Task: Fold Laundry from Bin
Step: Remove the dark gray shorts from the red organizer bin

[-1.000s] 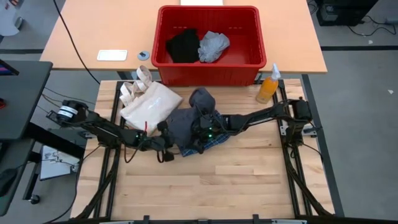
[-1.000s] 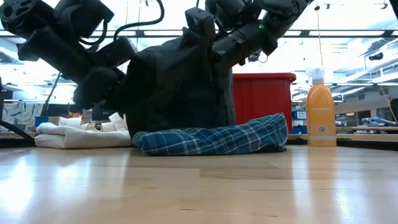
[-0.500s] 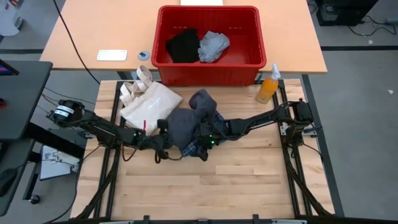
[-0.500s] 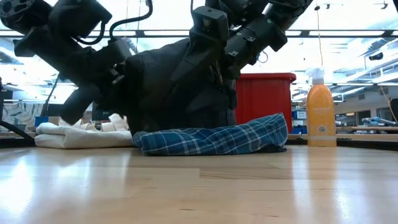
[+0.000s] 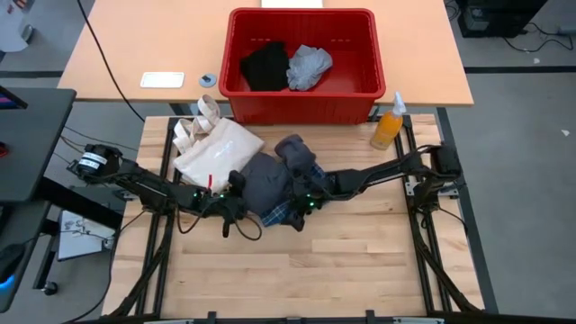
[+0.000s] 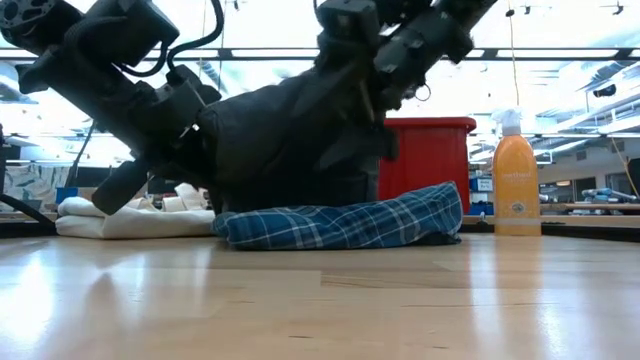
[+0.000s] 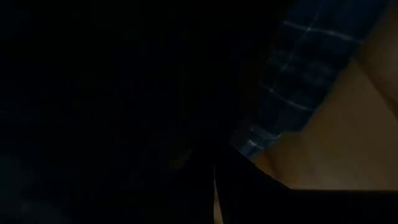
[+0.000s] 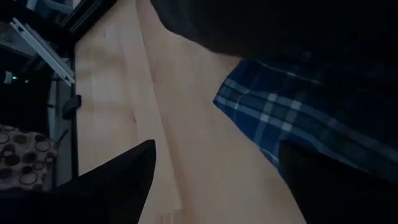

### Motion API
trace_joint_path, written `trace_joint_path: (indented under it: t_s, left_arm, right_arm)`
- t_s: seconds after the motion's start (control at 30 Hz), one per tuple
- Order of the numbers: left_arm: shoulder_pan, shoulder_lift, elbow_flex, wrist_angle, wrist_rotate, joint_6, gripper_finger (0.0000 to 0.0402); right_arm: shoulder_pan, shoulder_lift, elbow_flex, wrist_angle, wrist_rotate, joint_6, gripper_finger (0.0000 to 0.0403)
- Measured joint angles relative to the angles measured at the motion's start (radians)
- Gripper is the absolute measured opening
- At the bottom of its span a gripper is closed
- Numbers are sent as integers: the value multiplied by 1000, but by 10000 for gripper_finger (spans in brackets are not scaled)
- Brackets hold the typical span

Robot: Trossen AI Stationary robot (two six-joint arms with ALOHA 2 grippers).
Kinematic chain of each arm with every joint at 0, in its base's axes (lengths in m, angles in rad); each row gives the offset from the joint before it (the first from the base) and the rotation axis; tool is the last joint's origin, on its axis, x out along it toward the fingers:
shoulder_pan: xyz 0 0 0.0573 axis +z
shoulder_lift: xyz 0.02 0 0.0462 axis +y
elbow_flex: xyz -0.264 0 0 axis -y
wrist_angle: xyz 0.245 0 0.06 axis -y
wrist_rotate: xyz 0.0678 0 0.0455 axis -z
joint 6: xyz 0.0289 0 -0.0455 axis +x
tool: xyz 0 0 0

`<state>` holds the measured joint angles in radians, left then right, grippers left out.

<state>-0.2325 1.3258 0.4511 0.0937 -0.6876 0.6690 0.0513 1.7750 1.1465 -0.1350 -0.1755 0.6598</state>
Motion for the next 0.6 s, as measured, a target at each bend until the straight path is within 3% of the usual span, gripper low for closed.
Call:
trace_joint_path:
  t_s: [0.1, 0.3, 0.6]
  left_arm:
    - [0, 0, 0, 10, -29, 42, 2]
    - [24, 0, 0, 24, -84, 62, 2]
    - [26, 1, 0, 29, -91, 55, 2]
  right_arm:
    - [2, -48, 0, -147, 65, -1, 346]
    - [35, -105, -23, -290, 323, -131, 346]
    - [38, -290, -315, -229, 374, -145, 346]
